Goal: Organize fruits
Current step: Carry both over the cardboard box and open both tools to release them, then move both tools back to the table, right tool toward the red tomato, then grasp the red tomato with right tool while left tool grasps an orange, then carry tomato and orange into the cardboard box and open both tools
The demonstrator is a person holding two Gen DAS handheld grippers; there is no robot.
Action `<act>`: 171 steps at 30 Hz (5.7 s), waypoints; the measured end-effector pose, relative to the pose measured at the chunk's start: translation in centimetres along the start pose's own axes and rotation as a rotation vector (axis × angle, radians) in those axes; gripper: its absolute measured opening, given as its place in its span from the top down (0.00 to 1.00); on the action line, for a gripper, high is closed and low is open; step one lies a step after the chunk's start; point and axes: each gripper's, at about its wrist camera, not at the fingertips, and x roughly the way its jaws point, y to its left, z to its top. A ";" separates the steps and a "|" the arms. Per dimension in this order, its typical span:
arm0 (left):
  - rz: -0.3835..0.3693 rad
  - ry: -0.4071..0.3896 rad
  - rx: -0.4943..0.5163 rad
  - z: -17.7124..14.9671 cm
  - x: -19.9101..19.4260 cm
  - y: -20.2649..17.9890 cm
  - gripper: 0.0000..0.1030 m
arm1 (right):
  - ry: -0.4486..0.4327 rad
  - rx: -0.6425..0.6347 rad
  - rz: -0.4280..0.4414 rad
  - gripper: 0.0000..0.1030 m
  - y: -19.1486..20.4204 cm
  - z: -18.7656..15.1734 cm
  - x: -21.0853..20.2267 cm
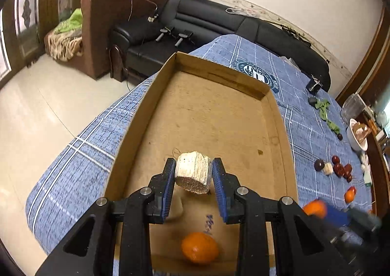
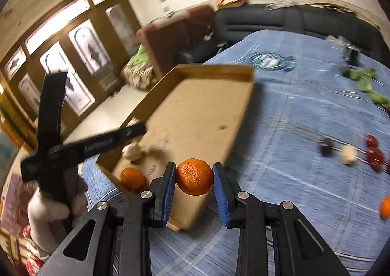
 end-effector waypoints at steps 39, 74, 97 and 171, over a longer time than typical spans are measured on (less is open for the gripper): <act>-0.112 -0.122 -0.147 -1.2 -6.3 2.2 0.30 | 0.104 0.113 -0.253 0.85 -0.3 -2.1 1.8; -0.284 0.006 0.249 -4.9 -4.0 -18.7 0.26 | -0.243 0.588 -0.465 0.66 -25.5 -9.4 -19.6; -0.284 0.113 0.402 -7.4 3.8 -26.3 0.26 | -0.208 0.545 -0.271 0.66 -27.8 -8.2 -13.3; -0.100 -0.042 0.096 -1.6 -3.3 -7.6 0.70 | -0.159 0.380 -0.280 0.70 -20.1 -5.1 -13.5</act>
